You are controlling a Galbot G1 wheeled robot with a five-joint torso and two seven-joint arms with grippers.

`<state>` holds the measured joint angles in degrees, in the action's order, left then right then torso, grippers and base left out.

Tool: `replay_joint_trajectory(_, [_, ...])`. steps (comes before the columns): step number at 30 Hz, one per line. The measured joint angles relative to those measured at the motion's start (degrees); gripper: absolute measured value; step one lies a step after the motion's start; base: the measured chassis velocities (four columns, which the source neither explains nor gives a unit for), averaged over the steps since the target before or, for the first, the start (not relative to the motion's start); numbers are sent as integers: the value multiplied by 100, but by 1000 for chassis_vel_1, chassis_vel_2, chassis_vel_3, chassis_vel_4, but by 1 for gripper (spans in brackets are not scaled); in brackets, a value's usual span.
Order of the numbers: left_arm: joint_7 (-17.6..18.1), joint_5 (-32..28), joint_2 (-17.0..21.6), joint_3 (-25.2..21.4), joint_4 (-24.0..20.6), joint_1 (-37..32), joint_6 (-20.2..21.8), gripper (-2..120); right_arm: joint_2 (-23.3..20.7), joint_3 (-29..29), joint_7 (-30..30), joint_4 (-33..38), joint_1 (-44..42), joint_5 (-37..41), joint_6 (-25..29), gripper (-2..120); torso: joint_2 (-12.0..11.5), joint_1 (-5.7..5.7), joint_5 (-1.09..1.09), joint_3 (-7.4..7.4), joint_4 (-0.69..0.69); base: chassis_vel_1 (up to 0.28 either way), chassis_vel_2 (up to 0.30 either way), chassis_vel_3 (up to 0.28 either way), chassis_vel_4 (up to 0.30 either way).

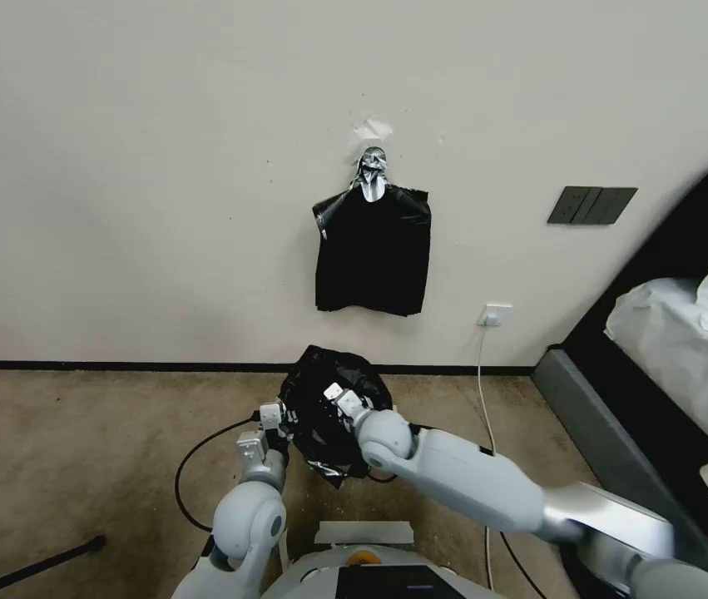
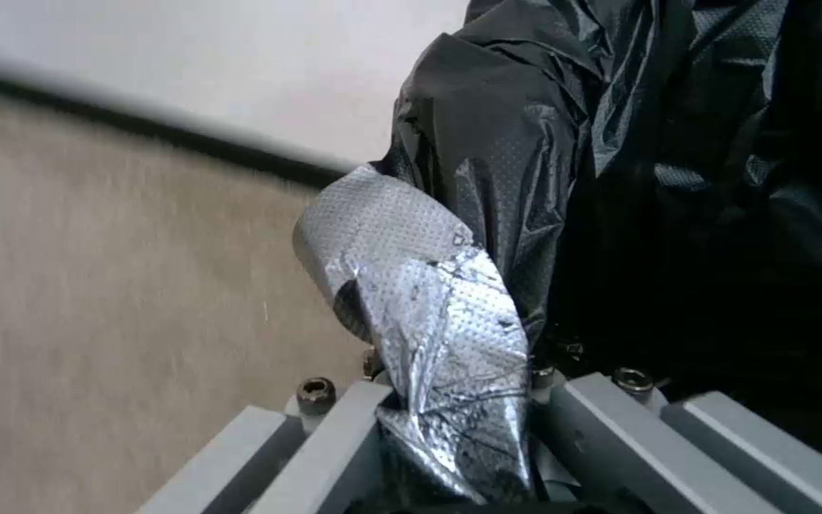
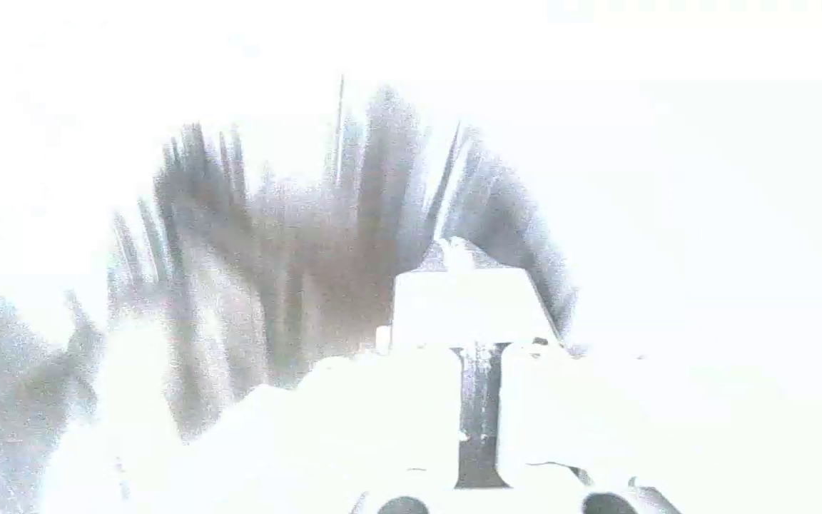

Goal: Place a trash bag onto the trash bin.

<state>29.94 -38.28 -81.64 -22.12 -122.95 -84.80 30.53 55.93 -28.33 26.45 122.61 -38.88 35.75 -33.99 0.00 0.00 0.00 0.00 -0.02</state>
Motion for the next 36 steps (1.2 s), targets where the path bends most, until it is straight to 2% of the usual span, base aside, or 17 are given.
replay_joint_trajectory(1, [0,0,0,0,0,0,0,0,0,0,0,0,0,0,0,0,0,0,0,0,0,0,0,0,0])
replay_joint_trajectory(3, [290,-776,-26,-114,-2,-7,312,0,12,485,-430,238,-283,-463,615,1,0,0,0,0,4,0,0,0,0])
replay_joint_trajectory(4, [364,-957,-15,-140,16,-16,486,0,43,834,-655,342,-522,-595,831,7,0,0,0,0,4,0,0,0,0])
replay_joint_trajectory(7, [389,-1075,10,-152,39,-28,616,0,67,1099,-798,397,-746,-653,982,10,0,0,0,0,2,0,0,0,0])
replay_joint_trajectory(9, [401,-1349,59,-155,89,-39,929,0,90,1542,-1096,416,-1245,-733,1222,23,0,0,0,0,1,0,0,0,0])
replay_joint_trajectory(13, [396,-1354,87,-130,200,-39,1020,0,76,1785,-1324,416,-1614,-795,1404,33,0,0,1,0,1,0,0,0,0])
replay_joint_trajectory(15, [371,-1335,90,-82,340,-39,1066,0,62,1919,-1503,416,-1875,-888,1555,45,0,0,-1,0,2,0,0,0,0])
replay_joint_trajectory(17, [355,-1303,87,-72,365,-42,1067,0,66,1938,-1530,415,-1921,-908,1581,48,0,0,-1,0,1,0,0,0,0])
replay_joint_trajectory(19, [301,-1209,79,-45,410,-54,1065,0,84,1984,-1602,407,-2018,-945,1640,59,0,0,3,-1,3,0,0,0,0])
replay_joint_trajectory(20, [301,-1209,79,-45,410,-54,1065,0,84,1984,-1602,407,-2018,-945,1640,59,0,0,3,-1,3,0,0,0,0])
replay_joint_trajectory(22, [153,-1007,74,-11,421,-87,1063,3,93,2000,-1721,386,-2098,-1007,1695,70,0,0,2,-1,4,0,0,0,0])
replay_joint_trajectory(23, [153,-1007,74,-11,421,-87,1063,3,93,2000,-1721,386,-2098,-1007,1695,70,0,0,2,-1,4,0,0,0,0])
replay_joint_trajectory(26, [-43,-635,83,39,421,-113,1057,21,127,1969,-1813,357,-2096,-1043,1712,85,0,0,0,-1,2,0,0,0,0])
replay_joint_trajectory(27, [-43,-635,83,39,421,-113,1057,21,127,1969,-1813,357,-2096,-1043,1712,85,0,0,0,-1,2,0,0,0,0])
replay_joint_trajectory(30, [-330,-106,111,97,398,-155,969,33,148,1928,-1866,323,-2060,-1052,1712,98,0,0,-3,0,1,0,0,0,0])
replay_joint_trajectory(34, [-464,90,129,119,364,-175,917,43,163,1890,-1880,275,-2046,-1075,1713,100,0,0,-3,0,1,0,0,0,0])
replay_joint_trajectory(36, [-553,172,140,130,299,-192,878,54,173,1869,-1890,256,-2039,-1089,1714,100,0,0,-2,0,1,0,0,0,0])
